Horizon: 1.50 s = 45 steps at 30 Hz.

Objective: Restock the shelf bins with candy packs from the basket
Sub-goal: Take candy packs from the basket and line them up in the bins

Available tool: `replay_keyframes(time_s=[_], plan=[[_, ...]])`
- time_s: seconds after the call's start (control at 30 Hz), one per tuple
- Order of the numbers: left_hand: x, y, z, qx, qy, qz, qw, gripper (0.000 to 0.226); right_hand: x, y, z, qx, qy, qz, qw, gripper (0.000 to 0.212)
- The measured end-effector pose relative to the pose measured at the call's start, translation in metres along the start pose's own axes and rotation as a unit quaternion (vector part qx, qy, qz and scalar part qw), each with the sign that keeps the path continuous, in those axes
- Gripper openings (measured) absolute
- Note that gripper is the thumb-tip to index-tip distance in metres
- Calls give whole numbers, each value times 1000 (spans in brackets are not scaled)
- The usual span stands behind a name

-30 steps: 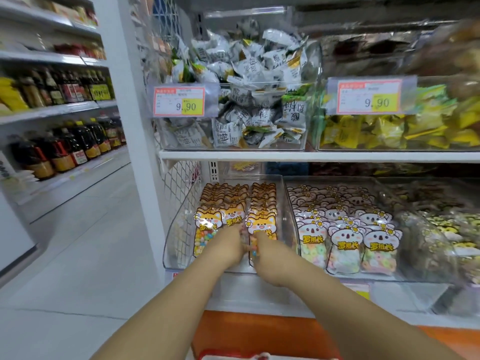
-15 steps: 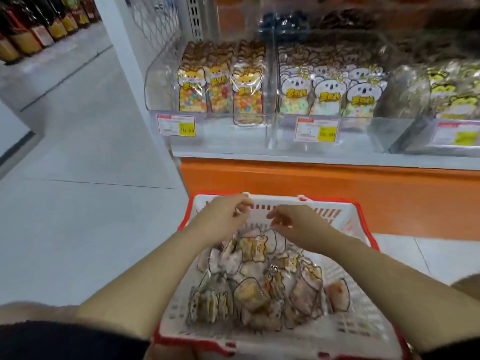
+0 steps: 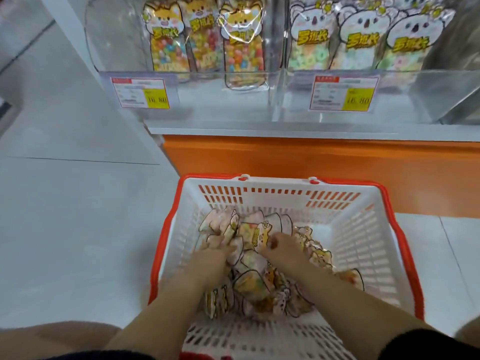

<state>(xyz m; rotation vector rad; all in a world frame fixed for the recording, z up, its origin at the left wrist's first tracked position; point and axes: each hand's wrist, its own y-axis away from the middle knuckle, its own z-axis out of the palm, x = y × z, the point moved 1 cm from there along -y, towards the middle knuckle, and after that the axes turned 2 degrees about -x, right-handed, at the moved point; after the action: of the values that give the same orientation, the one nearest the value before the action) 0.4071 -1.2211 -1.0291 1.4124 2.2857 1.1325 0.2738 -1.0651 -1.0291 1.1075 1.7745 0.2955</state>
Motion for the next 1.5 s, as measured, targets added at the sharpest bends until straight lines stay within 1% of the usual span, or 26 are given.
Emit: replay_keyframes(time_s=[0.13, 0.2, 0.27, 0.33, 0.4, 0.47, 0.5, 0.6, 0.63, 0.67, 0.7, 0.73, 0.77, 0.8, 0.83, 0.87, 0.9, 0.93, 0.97, 1.03, 1.1, 1.17, 1.27, 1.37, 1.4, 1.5], plan=[[8, 2, -1, 17, 10, 14, 1000, 59, 6, -8, -3, 72, -38, 43, 996, 11], [8, 0, 0, 26, 4, 13, 1000, 58, 9, -8, -21, 136, -95, 58, 984, 13], [5, -4, 1, 50, 18, 6, 999, 54, 11, -6, -44, 206, -156, 45, 965, 8], [2, -9, -3, 103, 60, 10, 993, 45, 12, -3, -65, 238, -199, 5, 951, 13], [4, -10, -15, 172, 141, 31, 974, 43, 8, 3, -80, 207, -190, -36, 959, 13], [12, -8, -34, 202, 274, 66, 938, 58, -1, 10, -89, 164, -167, -72, 970, 9], [19, -7, -45, 195, 323, 89, 922, 66, -9, 14, -93, 139, -156, -89, 974, 8], [41, -7, -65, 113, 392, 127, 904, 93, -35, 25, -103, 37, -184, -128, 974, 7], [46, -7, -67, 91, 408, 123, 900, 93, -40, 27, -106, 16, -200, -134, 970, 6], [50, -7, -68, 80, 413, 113, 900, 81, -44, 29, -109, 6, -213, -135, 968, 5], [53, -6, -69, 82, 414, 105, 901, 64, -44, 31, -113, 2, -233, -135, 963, 5], [56, -5, -69, 89, 415, 102, 900, 52, -38, 32, -115, 3, -258, -126, 958, 10], [56, -4, -67, 97, 414, 101, 900, 45, -29, 32, -117, 8, -280, -106, 954, 16], [54, -2, -66, 106, 410, 95, 901, 41, -15, 32, -116, 15, -284, -79, 955, 20], [51, 0, -64, 115, 406, 85, 903, 39, 1, 32, -112, 18, -262, -50, 964, 21], [47, 1, -62, 126, 407, 71, 902, 39, 22, 29, -105, 14, -186, -25, 982, 22], [43, 3, -59, 133, 417, 56, 897, 37, 45, 25, -95, -4, -80, 2, 997, 23], [38, 4, -56, 134, 430, 39, 892, 33, 70, 19, -81, -28, 18, 35, 999, 26], [35, 4, -53, 132, 444, 21, 886, 26, 94, 14, -67, -50, 86, 71, 992, 32], [29, 3, -47, 124, 466, -17, 876, 16, 127, 7, -45, -70, 136, 124, 980, 45], [28, 3, -42, 120, 478, -34, 869, 14, 143, -4, -36, -45, 135, 140, 980, 56], [31, 4, -40, 125, 484, -37, 865, 9, 145, -19, -37, -15, 103, 157, 982, 69], [37, 6, -43, 128, 496, -40, 858, 9, 150, -41, -35, -4, 96, 196, 976, 83], [38, 4, -41, 127, 499, -50, 856, 10, 149, -48, -20, 1, 142, 246, 959, 116], [38, 4, -40, 128, 499, -54, 855, 12, 147, -45, -12, 15, 130, 252, 959, 120], [37, 2, -37, 127, 509, -66, 849, 16, 141, -32, 5, 66, 58, 262, 961, 117]])
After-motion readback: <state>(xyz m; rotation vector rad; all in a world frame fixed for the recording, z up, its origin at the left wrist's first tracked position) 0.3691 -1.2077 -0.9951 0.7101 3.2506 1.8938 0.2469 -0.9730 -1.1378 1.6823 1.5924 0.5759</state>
